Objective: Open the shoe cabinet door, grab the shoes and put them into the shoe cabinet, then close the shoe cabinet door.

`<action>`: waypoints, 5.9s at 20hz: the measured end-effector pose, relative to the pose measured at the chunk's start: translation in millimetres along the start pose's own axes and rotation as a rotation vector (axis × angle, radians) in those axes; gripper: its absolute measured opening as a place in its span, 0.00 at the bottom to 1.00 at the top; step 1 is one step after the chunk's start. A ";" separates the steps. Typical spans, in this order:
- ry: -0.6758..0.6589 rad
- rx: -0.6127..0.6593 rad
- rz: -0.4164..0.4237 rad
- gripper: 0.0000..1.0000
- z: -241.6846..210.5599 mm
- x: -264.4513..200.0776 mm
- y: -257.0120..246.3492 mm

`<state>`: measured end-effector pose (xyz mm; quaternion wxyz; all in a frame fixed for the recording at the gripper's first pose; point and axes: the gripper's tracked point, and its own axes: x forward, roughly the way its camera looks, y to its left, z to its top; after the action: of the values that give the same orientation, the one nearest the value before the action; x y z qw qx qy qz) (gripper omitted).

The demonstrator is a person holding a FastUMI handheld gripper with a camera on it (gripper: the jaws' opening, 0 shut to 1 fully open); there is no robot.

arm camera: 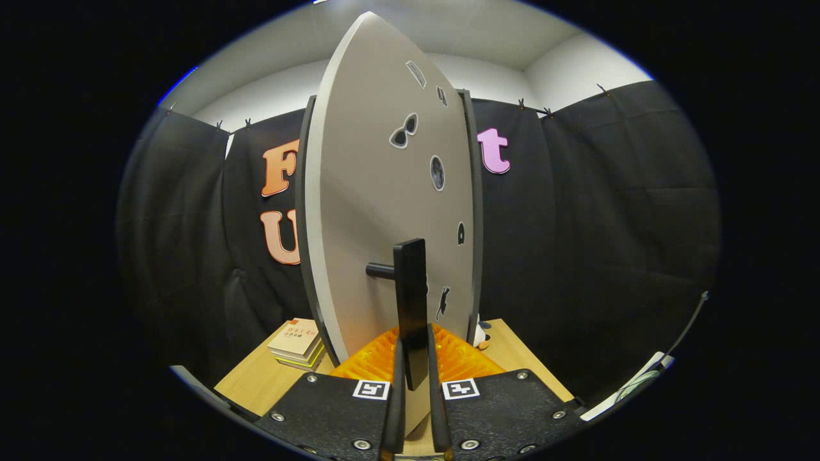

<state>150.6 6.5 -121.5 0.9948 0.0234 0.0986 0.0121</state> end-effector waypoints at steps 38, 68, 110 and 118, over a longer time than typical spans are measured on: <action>0.044 0.038 -0.216 0.05 -46.0 -68.4 -24.1; 0.568 0.107 -0.048 0.60 -438.1 144.2 61.8; 0.216 0.026 -0.085 0.07 -100.1 227.7 75.7; 0.221 0.004 -0.047 0.08 -68.1 339.4 65.3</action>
<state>468.6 84.5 -251.5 0.9778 0.0214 0.2083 -0.0088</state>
